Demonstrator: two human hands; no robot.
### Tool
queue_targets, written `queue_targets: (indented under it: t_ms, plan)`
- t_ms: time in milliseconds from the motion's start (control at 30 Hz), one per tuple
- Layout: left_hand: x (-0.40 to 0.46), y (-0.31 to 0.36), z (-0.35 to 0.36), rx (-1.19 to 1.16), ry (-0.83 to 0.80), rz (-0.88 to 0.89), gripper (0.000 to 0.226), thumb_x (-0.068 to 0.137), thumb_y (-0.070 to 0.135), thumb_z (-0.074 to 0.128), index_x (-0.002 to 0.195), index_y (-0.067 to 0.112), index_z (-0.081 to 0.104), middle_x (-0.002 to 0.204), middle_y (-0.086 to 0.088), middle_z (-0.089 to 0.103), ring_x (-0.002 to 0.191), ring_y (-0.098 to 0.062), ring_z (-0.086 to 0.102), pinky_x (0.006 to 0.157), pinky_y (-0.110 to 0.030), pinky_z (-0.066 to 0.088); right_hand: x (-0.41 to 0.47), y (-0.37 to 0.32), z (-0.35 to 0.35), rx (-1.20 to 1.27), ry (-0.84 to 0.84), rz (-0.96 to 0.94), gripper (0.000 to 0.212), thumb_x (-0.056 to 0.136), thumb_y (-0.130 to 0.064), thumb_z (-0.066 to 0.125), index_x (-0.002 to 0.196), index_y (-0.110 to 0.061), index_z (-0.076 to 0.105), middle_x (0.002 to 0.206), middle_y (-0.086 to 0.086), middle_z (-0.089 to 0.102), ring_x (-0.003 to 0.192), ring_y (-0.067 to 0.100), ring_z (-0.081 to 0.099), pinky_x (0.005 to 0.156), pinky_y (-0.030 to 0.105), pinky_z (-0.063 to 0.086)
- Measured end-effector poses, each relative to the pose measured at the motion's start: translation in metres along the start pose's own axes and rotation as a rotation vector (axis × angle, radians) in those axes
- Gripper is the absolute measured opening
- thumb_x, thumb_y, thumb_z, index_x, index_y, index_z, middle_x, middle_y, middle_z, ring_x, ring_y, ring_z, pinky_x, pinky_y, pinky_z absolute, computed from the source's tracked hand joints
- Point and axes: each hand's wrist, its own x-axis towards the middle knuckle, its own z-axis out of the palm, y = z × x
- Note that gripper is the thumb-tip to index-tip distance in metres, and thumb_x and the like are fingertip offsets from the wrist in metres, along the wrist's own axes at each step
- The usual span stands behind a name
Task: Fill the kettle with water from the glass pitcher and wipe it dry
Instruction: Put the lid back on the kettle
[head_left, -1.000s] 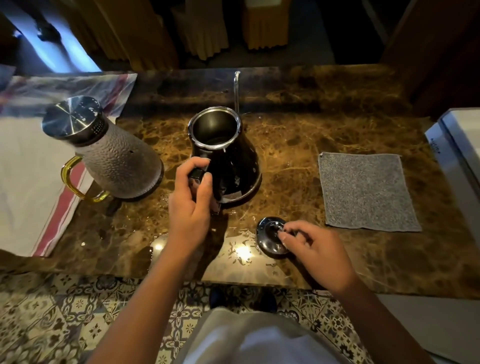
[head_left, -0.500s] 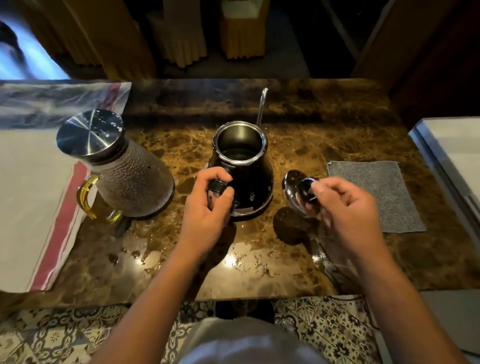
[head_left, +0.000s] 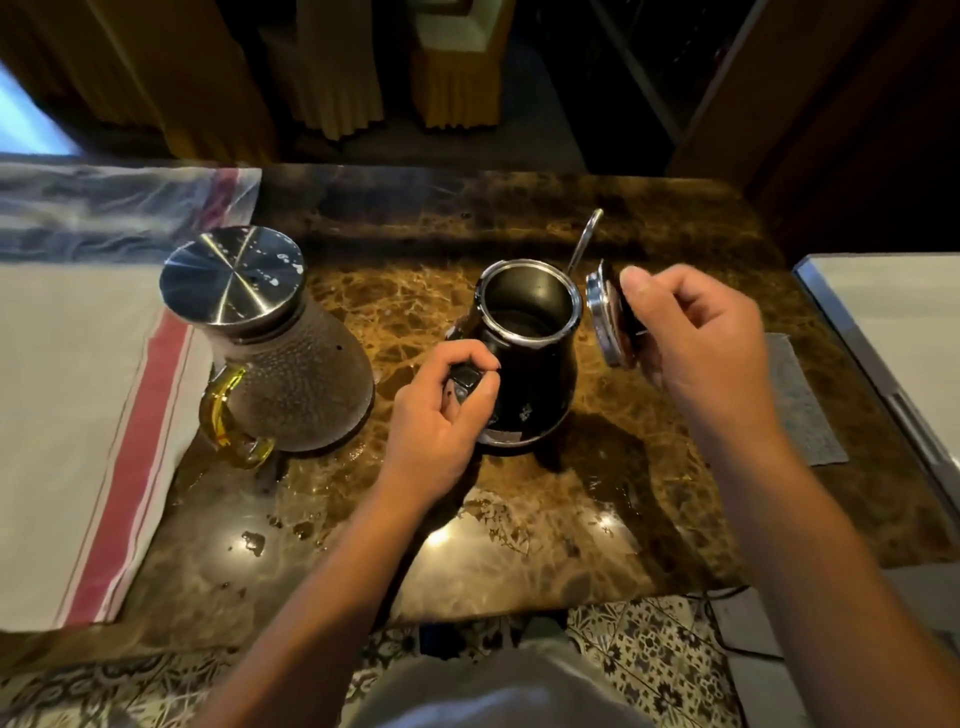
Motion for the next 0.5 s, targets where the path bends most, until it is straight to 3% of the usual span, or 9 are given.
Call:
queue_targets:
  t_ms: [100,167,400,500]
  plan:
    - [0.001,0.000,0.000,-0.015,0.014,0.002,0.017,0.098,0.031,0.057,0.106,0.045,0.059,0.079,-0.027,0.053,0.051,-0.045,0.044,0.041,-0.058,0.036,0.014,-0.005,0.015,-0.098,-0.029,-0.075,0.035,0.099,-0.033,0.068,0.077,-0.007,0.070,0.059,0.005,0.062,0.048,0.015,0.054,0.049,0.024,0.042]
    - [0.001,-0.001,-0.001,-0.019,0.016,-0.002,0.018,0.098,0.032,0.057,0.107,0.047,0.059,0.076,-0.021,0.053,0.042,-0.034,0.038,0.037,-0.051,0.028,0.021,-0.006,0.024,-0.198,-0.059,-0.128,0.033,0.097,-0.035,0.070,0.073,-0.012,0.071,0.059,-0.001,0.063,0.052,0.014,0.058,0.051,0.026,0.044]
    - [0.001,-0.002,0.000,-0.025,0.025,0.003,0.018,0.098,0.032,0.057,0.105,0.048,0.058,0.061,-0.016,0.048,0.039,-0.017,0.032,0.039,-0.025,0.021,0.034,0.000,0.036,-0.440,-0.079,-0.218,0.036,0.094,-0.043,0.071,0.069,-0.017,0.065,0.062,-0.007,0.062,0.058,0.010,0.056,0.055,0.032,0.046]
    - [0.001,-0.002,0.000,-0.037,0.029,0.009,0.018,0.097,0.031,0.058,0.105,0.047,0.059,0.066,-0.016,0.051,0.040,-0.017,0.033,0.039,-0.028,0.022,0.039,0.001,0.039,-0.493,-0.091,-0.268,0.039,0.094,-0.046,0.070,0.069,-0.016,0.063,0.064,-0.004,0.062,0.062,0.014,0.058,0.057,0.040,0.049]
